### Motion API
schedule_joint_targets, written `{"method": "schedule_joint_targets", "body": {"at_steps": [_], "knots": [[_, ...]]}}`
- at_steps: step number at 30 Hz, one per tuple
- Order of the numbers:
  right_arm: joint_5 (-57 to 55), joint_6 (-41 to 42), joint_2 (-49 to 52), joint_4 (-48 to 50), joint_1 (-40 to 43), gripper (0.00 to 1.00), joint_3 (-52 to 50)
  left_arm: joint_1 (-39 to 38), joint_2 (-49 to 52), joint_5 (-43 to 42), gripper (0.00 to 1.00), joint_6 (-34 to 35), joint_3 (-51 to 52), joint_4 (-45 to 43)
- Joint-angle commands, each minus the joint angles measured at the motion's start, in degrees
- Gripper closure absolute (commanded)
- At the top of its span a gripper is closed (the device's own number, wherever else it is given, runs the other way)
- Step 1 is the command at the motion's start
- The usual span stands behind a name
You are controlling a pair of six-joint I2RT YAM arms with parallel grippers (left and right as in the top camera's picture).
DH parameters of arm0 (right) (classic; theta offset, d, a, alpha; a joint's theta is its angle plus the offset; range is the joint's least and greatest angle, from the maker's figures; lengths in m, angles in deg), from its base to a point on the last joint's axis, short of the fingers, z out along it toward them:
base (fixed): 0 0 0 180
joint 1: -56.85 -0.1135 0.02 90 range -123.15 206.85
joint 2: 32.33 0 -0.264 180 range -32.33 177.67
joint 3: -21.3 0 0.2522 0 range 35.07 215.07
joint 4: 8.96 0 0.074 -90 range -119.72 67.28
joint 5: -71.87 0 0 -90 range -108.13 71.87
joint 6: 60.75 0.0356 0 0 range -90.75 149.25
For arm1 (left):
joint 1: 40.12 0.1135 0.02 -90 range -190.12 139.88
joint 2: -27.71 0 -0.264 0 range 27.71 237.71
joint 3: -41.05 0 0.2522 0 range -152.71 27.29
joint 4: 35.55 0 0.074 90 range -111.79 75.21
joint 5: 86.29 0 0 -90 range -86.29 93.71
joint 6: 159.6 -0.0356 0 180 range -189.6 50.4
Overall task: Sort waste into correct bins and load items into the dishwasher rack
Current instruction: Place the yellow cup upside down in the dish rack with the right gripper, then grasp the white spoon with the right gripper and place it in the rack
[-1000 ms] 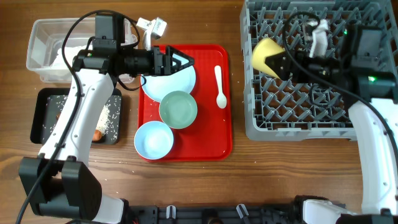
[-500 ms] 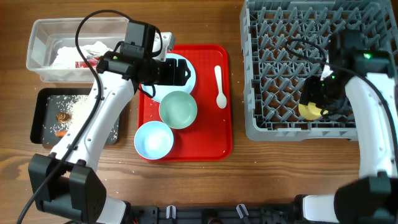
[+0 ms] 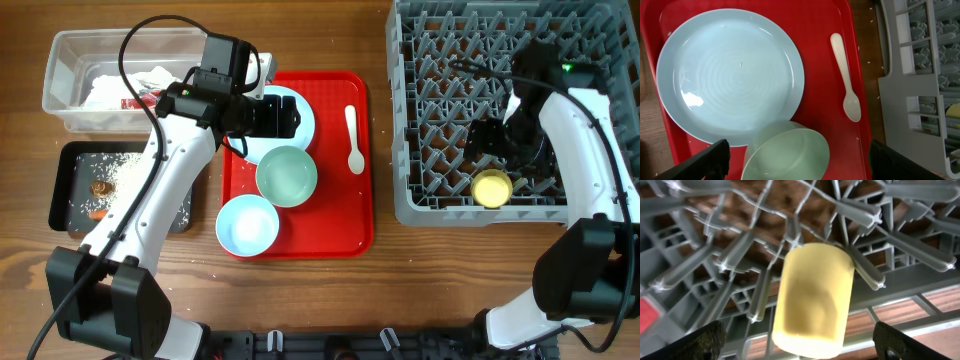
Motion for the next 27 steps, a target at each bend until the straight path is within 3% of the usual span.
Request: {"method": "schedule_joint_targets", "body": {"at_steps": [1,5,11,16,21,27], "knots": [[3.3,-1.5,-1.0,-2.6,0.2,0.03,9.8,-0.3,0.8,0.9,0.12,-0.3,0.0,0.1],[6.7,-3.1,-3.6,-3.2,-2.2,0.04,17.4,-0.4,0.8,0.9,0.12,-0.3,0.0,0.1],[11.8,-2.6,-3.8,2.4,-8.6,0.10,17.4,-1.7,0.8,0.9,0.12,0.2,0.0,-0.6],[9.7,2.5,-1.5,11.6,-20.3,0.17,17.4,3.5,0.7,2.9,0.12,10.6,0.0,0.5],[5.4,5.0,6.3,17.7,-27.7,0.22,17.4,11.9,0.7,2.9,0.09,14.9,0.0,3.1],[4.4,4.7,18.5,23.4,-31.7,0.35,17.4,14.1,0.7,2.9,0.03,14.9,0.0,4.6]]}}
